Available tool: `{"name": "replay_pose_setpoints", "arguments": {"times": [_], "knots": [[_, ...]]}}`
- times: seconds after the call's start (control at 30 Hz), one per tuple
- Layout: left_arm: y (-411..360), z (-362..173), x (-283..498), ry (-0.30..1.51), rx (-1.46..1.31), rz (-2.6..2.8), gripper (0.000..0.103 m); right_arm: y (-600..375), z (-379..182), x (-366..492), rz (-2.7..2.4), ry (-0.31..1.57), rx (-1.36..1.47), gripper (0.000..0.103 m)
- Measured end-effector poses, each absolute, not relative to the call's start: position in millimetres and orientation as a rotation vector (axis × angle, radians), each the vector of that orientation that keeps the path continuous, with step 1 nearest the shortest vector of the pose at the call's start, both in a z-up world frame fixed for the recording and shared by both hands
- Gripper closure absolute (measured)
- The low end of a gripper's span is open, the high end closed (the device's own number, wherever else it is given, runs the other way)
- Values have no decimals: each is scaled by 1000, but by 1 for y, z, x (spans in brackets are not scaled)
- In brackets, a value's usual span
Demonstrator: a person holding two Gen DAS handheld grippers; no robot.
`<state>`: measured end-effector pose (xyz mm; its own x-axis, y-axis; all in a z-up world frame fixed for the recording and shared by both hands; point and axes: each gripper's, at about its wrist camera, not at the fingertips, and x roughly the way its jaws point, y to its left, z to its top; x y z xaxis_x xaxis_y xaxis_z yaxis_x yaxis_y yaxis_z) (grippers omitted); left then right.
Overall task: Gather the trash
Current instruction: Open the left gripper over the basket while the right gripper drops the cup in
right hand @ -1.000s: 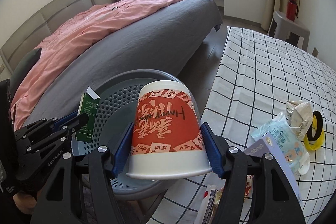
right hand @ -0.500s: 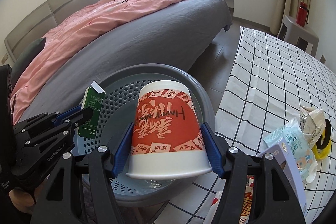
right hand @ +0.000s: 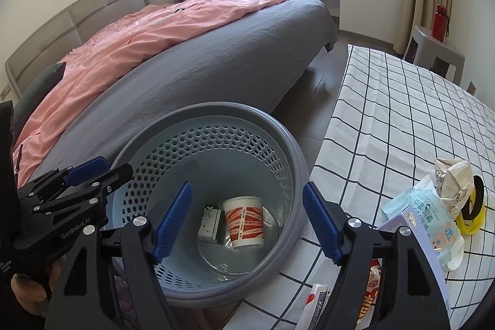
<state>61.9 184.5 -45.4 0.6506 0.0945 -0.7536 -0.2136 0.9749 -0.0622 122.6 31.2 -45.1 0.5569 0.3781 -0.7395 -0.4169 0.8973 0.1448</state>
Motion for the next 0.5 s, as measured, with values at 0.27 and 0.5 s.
{"name": "replay_pose_setpoints", "arguments": {"times": [0.27,0.5], "knots": [[185,-44,61,831,-141,203,45,34,-45,118,465,854,-68,31],[187,-43,60,826,-143,211,42,34,-46,120,463,860,-66,31]]}}
